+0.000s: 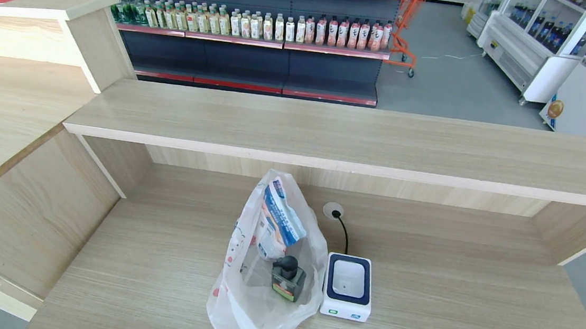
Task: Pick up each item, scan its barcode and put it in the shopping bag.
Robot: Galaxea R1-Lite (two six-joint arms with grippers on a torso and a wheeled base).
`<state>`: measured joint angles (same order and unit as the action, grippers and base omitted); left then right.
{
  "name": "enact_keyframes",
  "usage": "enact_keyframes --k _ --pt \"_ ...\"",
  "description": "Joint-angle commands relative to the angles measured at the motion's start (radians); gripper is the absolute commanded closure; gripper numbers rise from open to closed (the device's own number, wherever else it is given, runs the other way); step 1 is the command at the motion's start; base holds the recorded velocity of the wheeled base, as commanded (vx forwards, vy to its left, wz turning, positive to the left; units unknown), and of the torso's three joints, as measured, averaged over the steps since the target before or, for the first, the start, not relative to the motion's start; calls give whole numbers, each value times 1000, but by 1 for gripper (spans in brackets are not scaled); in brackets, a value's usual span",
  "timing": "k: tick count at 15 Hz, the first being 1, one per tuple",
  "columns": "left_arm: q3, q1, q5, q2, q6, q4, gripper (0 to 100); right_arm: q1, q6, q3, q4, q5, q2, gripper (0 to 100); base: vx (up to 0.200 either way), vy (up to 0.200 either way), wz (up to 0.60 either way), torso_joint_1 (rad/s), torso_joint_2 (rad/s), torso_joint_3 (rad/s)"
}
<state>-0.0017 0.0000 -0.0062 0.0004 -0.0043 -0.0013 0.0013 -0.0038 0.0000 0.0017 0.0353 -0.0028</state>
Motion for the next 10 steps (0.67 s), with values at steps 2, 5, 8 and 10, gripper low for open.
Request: enact_keyframes --k 2,5,8,10 --pt "0 0 0 0 0 0 0 0 -1 0 0 0 3 100 0 0 0 0 0 0" --pt "0 0 0 0 0 0 0 0 -1 0 0 0 3 100 0 0 0 0 0 0" --pt "0 0 0 0 0 0 0 2 -1 0 0 0 3 100 0 0 0 0 0 0" --pt "0 0 0 0 0 0 0 0 -1 0 0 0 3 100 0 0 0 0 0 0"
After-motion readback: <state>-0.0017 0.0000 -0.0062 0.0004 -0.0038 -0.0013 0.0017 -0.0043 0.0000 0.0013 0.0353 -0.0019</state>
